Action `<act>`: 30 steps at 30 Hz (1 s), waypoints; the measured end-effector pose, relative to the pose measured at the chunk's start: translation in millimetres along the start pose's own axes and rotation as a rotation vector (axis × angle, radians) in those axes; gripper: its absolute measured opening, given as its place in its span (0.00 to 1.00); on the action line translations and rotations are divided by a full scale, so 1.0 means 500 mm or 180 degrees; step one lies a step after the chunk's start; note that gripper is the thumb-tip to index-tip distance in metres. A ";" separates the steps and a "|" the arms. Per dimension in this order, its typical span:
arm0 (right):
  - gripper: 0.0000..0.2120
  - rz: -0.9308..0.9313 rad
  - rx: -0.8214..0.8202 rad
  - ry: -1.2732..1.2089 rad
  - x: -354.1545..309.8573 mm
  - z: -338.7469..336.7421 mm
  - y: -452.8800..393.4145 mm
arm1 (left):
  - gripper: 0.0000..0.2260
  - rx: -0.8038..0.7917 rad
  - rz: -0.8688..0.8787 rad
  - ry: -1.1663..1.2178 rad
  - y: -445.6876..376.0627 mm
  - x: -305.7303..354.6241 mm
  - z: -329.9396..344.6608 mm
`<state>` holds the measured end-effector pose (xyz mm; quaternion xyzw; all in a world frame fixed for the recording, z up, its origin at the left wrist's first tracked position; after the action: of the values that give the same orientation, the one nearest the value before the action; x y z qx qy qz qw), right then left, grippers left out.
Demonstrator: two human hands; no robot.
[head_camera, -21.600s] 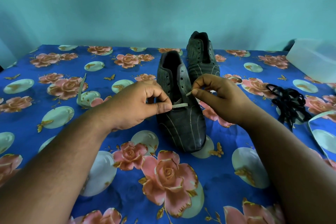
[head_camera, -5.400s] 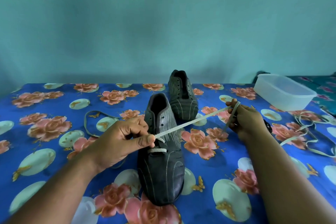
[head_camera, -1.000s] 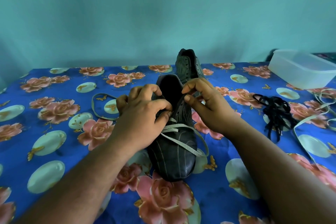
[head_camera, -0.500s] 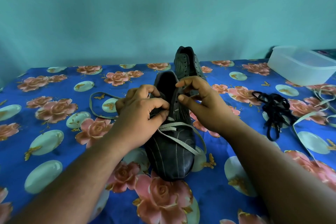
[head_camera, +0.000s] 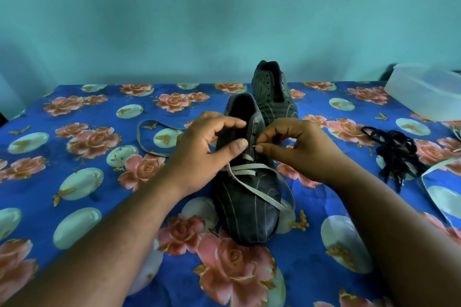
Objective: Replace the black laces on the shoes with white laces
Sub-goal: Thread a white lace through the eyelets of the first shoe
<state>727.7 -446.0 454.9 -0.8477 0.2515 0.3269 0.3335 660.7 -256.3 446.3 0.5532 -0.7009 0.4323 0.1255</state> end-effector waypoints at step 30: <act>0.12 -0.0267 0.0400 0.1002 0.011 -0.018 -0.010 | 0.23 -0.0506 -0.0091 0.0123 0.000 -0.034 0.000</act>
<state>737.9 -450.7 458.1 -0.8757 0.2849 0.1596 0.3558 666.5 -245.0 435.3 0.5430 -0.7225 0.3841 0.1888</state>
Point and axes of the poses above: each hand's wrist, its own y-axis away from the middle knuckle, its own z-axis out of the palm, x = y × z, the point moved 5 cm from there along -y, towards the middle knuckle, and after that the axes turned 6 degrees about -y, right-handed, at the moved point
